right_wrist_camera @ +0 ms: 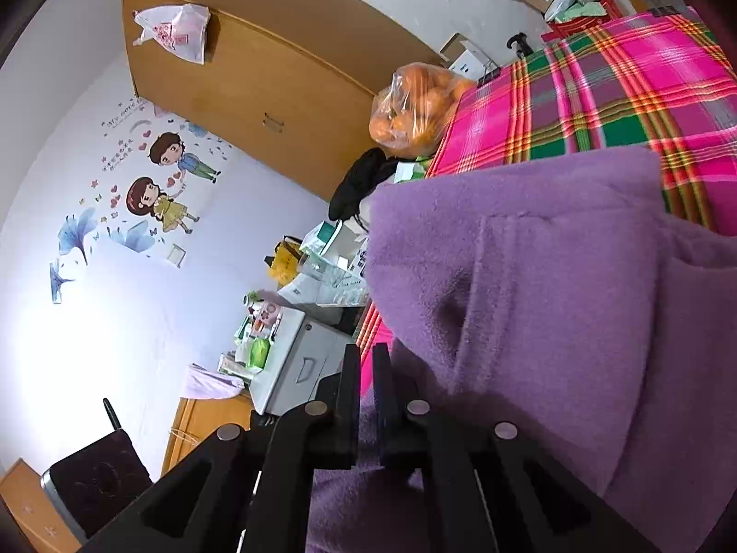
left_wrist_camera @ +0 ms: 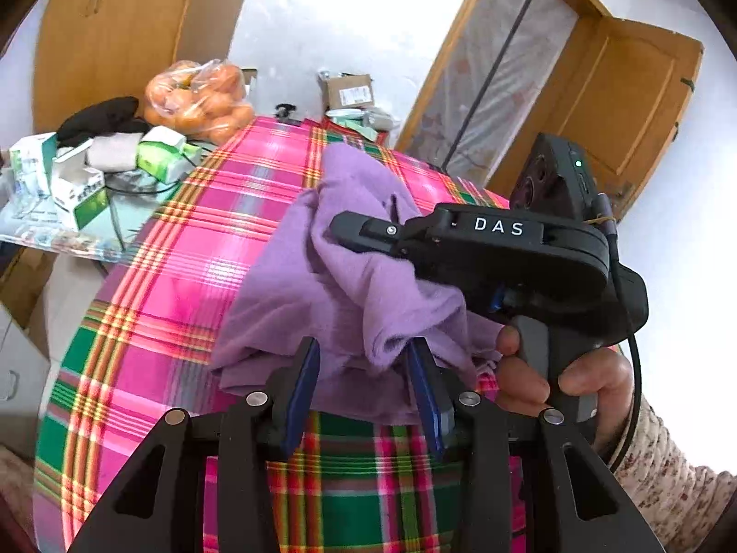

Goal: Fold clothes

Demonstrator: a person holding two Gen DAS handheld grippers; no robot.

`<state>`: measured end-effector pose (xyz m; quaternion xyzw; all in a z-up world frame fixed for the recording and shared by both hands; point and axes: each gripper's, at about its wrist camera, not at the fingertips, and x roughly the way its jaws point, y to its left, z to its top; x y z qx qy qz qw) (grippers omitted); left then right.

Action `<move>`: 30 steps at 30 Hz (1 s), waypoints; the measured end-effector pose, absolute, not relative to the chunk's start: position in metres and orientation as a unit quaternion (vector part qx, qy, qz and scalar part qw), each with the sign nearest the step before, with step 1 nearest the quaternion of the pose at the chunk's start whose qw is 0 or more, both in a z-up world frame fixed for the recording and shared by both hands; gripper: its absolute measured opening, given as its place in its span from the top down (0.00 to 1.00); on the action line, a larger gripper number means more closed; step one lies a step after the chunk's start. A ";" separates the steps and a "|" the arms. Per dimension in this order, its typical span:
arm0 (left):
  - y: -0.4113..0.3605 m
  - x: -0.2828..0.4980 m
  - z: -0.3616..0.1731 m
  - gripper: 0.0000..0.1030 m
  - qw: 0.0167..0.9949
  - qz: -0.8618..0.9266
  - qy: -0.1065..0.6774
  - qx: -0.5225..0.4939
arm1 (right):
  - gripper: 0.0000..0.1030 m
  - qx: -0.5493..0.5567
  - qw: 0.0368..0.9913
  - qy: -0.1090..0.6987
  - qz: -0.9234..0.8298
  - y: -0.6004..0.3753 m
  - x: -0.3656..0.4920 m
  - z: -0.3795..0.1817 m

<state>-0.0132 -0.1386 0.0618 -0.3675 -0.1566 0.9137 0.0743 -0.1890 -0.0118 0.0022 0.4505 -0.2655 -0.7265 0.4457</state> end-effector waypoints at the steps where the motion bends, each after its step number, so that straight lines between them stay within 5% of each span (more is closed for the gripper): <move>1: -0.141 -0.013 0.062 0.60 0.068 0.914 -0.160 -0.368 | 0.94 0.454 0.446 -0.263 -0.725 -0.014 -0.189 0.002; 18: -0.160 -0.018 0.053 0.60 0.016 0.898 -0.203 -0.390 | 0.85 0.426 0.375 -0.285 -0.773 0.073 -0.168 0.021; 30: -0.171 -0.024 0.050 0.60 -0.015 0.895 -0.217 -0.388 | 0.61 0.428 0.329 -0.188 -0.820 0.098 -0.145 0.012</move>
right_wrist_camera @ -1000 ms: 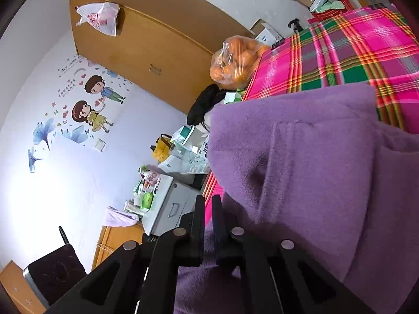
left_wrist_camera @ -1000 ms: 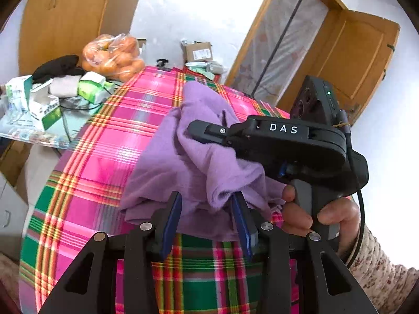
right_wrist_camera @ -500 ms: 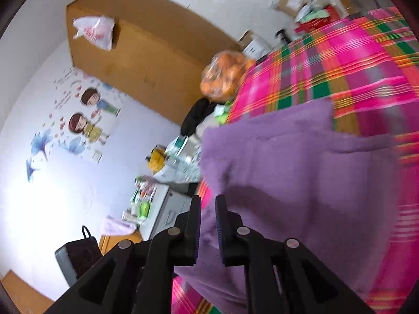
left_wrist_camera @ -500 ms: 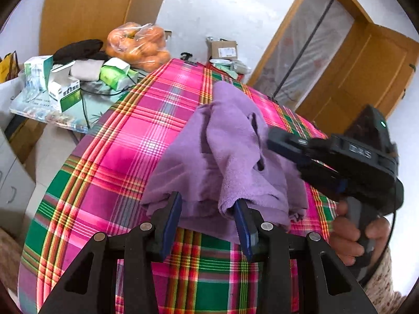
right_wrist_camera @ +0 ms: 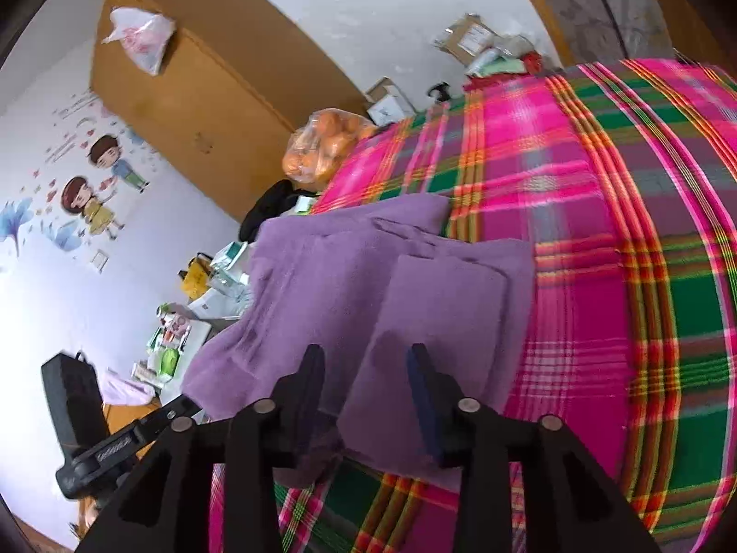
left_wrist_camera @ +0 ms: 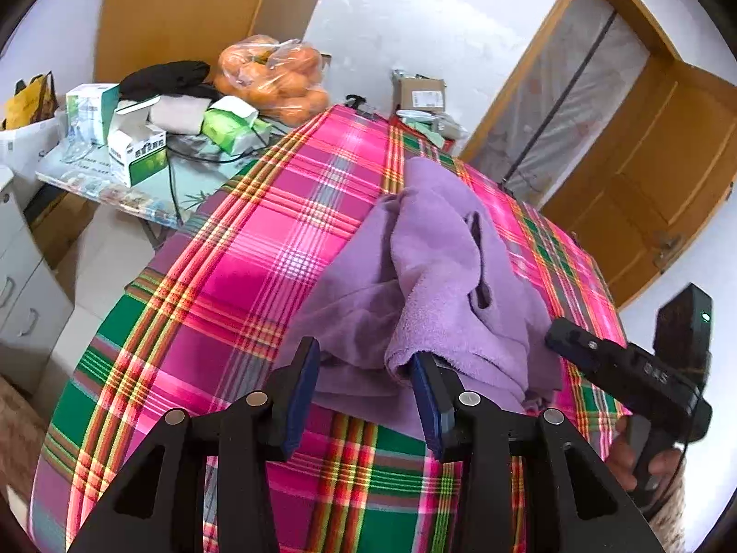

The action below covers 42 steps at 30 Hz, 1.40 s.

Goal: Fold clothes

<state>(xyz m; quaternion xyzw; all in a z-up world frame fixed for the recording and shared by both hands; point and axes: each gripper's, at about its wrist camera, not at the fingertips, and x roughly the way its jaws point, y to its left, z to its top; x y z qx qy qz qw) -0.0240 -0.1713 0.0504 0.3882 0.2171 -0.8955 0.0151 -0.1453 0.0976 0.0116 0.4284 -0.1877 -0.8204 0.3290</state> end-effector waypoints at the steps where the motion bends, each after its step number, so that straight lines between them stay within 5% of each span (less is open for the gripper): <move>1: -0.172 -0.025 0.049 0.60 0.018 -0.895 0.218 0.389 | 0.61 0.423 0.335 -0.179 -0.823 0.095 -0.143 0.014; 24: -0.179 -0.029 0.037 0.59 0.037 -0.886 0.227 0.404 | 0.56 0.403 0.283 0.026 -0.870 0.054 -0.100 0.008; 27: -0.178 -0.029 0.038 0.59 0.037 -0.885 0.227 0.404 | 0.62 0.392 0.260 0.076 -0.879 0.048 -0.097 0.006; 32: -0.177 -0.029 0.037 0.59 0.038 -0.884 0.227 0.406 | 0.89 0.379 0.249 0.086 -0.887 0.053 -0.092 0.010; 42: -0.176 -0.027 0.038 0.59 0.038 -0.884 0.227 0.406 | 0.93 0.360 0.200 0.045 -0.910 0.087 -0.097 0.025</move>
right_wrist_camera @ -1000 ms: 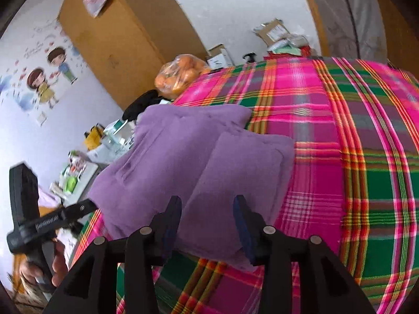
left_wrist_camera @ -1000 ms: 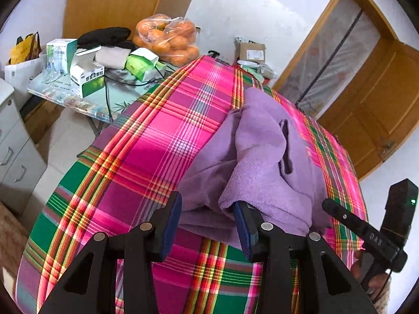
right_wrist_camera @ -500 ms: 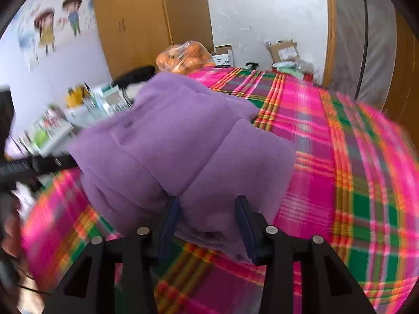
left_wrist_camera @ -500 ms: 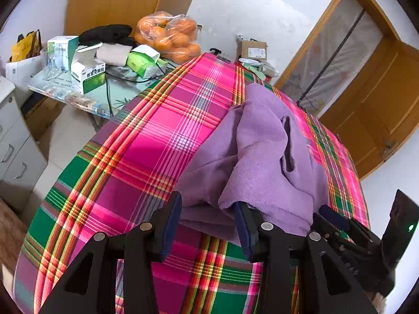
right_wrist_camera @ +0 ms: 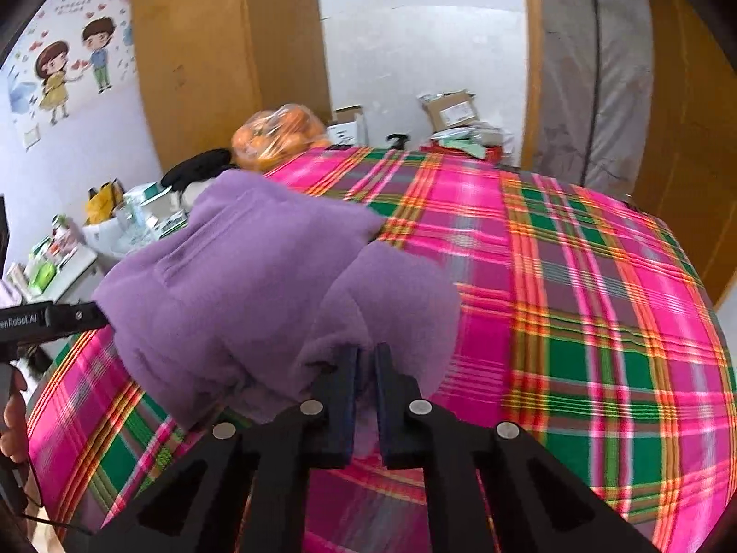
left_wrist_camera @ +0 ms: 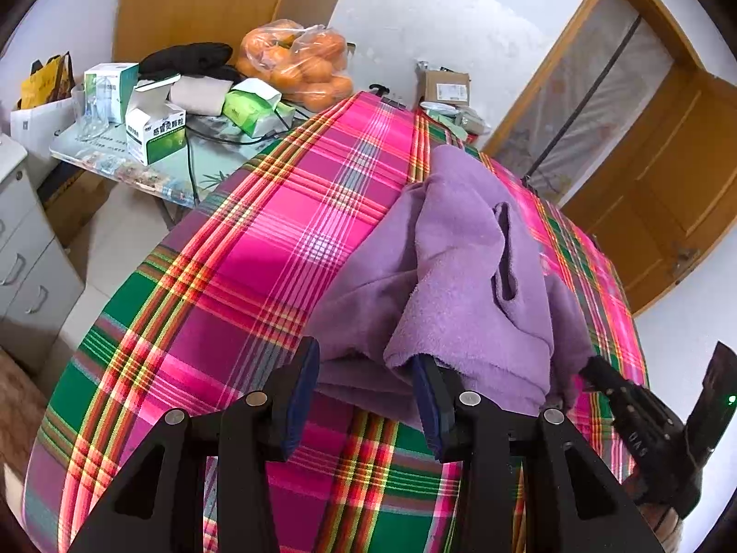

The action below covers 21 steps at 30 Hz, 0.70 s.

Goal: Fold clothes

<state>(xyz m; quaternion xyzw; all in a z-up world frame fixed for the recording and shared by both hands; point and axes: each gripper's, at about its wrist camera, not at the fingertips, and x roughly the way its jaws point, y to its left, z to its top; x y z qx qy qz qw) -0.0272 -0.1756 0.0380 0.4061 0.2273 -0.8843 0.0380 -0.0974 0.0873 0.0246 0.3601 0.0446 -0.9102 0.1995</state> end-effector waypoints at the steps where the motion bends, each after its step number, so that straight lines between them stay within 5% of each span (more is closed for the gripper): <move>1: -0.175 -0.027 0.038 0.59 0.038 -0.884 0.227 0.406 | 0.93 0.358 0.192 0.043 -0.913 0.092 -0.097 0.026; 21: -0.170 -0.026 0.040 0.59 0.037 -0.884 0.225 0.407 | 0.93 0.392 0.051 0.036 -0.918 0.173 -0.103 0.016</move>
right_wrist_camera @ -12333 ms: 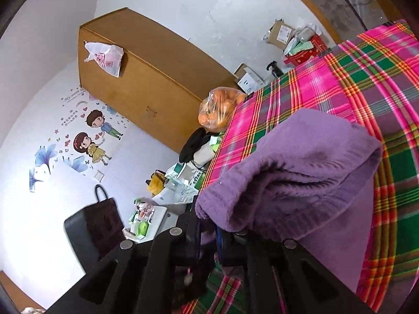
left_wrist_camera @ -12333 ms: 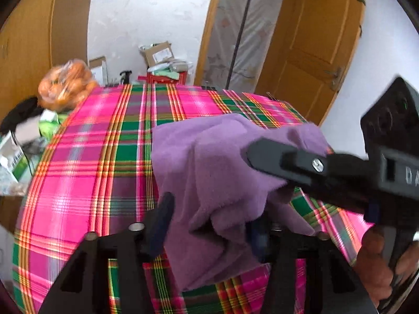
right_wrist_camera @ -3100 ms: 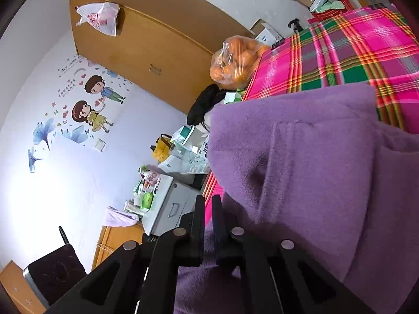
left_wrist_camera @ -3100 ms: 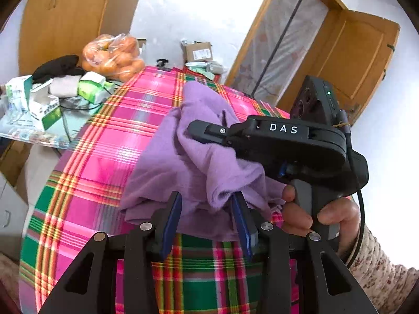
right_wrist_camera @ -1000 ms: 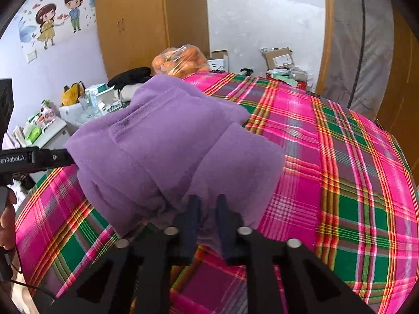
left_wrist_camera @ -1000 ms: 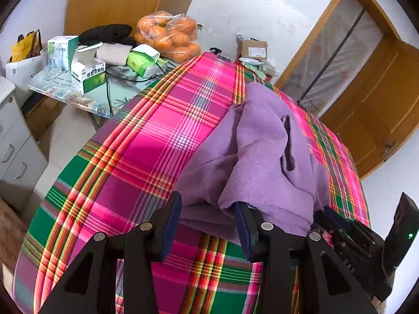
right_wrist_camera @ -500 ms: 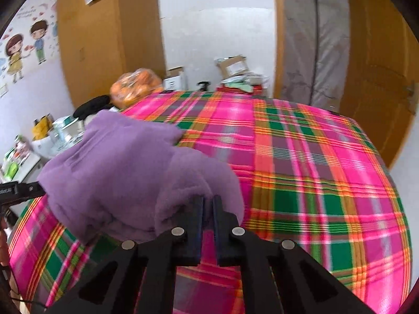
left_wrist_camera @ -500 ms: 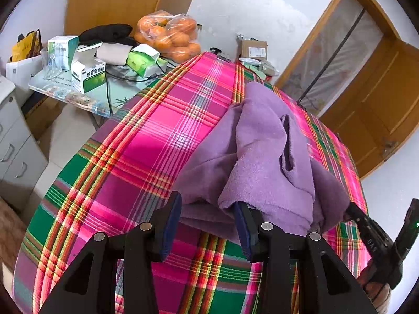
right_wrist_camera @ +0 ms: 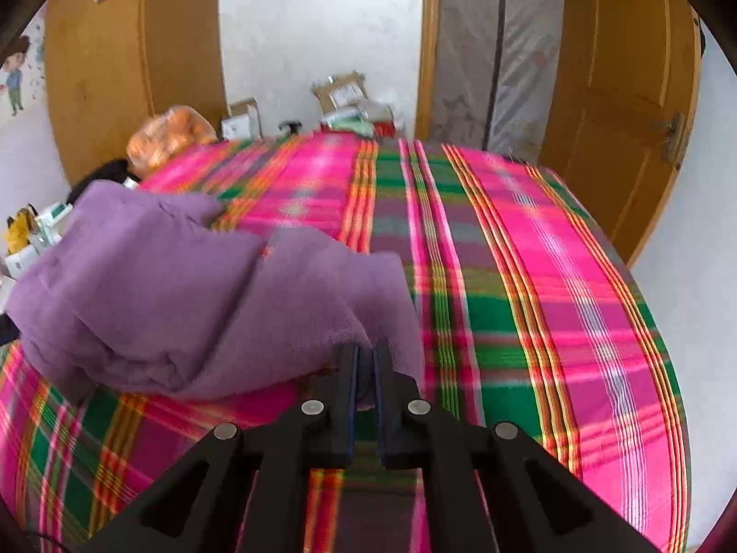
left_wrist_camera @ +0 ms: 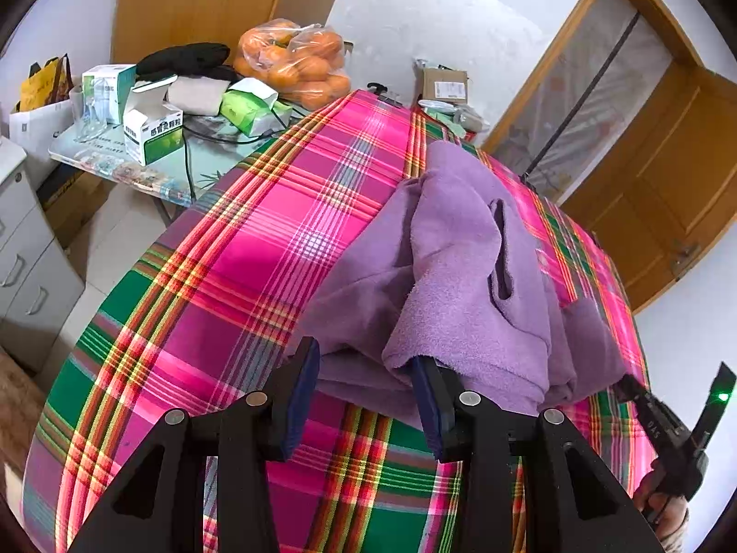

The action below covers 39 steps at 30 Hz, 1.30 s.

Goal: Fold clothes

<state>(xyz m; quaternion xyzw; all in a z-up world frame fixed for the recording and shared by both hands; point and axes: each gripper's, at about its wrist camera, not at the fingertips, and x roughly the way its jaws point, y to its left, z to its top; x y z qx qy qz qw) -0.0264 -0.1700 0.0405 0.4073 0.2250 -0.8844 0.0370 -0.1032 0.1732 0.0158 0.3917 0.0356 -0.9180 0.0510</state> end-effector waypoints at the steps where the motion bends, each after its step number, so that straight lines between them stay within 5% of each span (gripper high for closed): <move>1: -0.170 -0.026 0.040 0.59 0.037 -0.884 0.225 0.407 | 0.93 0.398 0.045 0.035 -0.915 0.175 -0.104 0.014; 6: -0.170 -0.026 0.040 0.59 0.037 -0.884 0.225 0.408 | 0.92 0.377 0.057 0.035 -0.924 0.170 -0.092 0.027; 10: -0.170 -0.025 0.040 0.59 0.037 -0.883 0.227 0.409 | 0.82 0.346 0.100 0.038 -0.932 0.147 -0.084 0.040; 20: -0.169 -0.025 0.038 0.59 0.031 -0.882 0.228 0.412 | 0.82 0.331 0.120 0.041 -0.935 0.101 -0.077 0.050; 24: -0.170 -0.025 0.036 0.59 0.029 -0.881 0.230 0.413 | 0.81 0.326 0.204 0.006 -0.923 0.081 -0.083 0.053; 31: -0.169 -0.025 0.036 0.59 0.028 -0.880 0.231 0.414 | 0.65 0.338 0.311 -0.002 -0.888 0.027 -0.100 0.049; 39: -0.168 -0.027 0.034 0.59 0.025 -0.878 0.231 0.418 | 0.62 0.371 0.326 0.020 -0.870 0.000 -0.108 0.030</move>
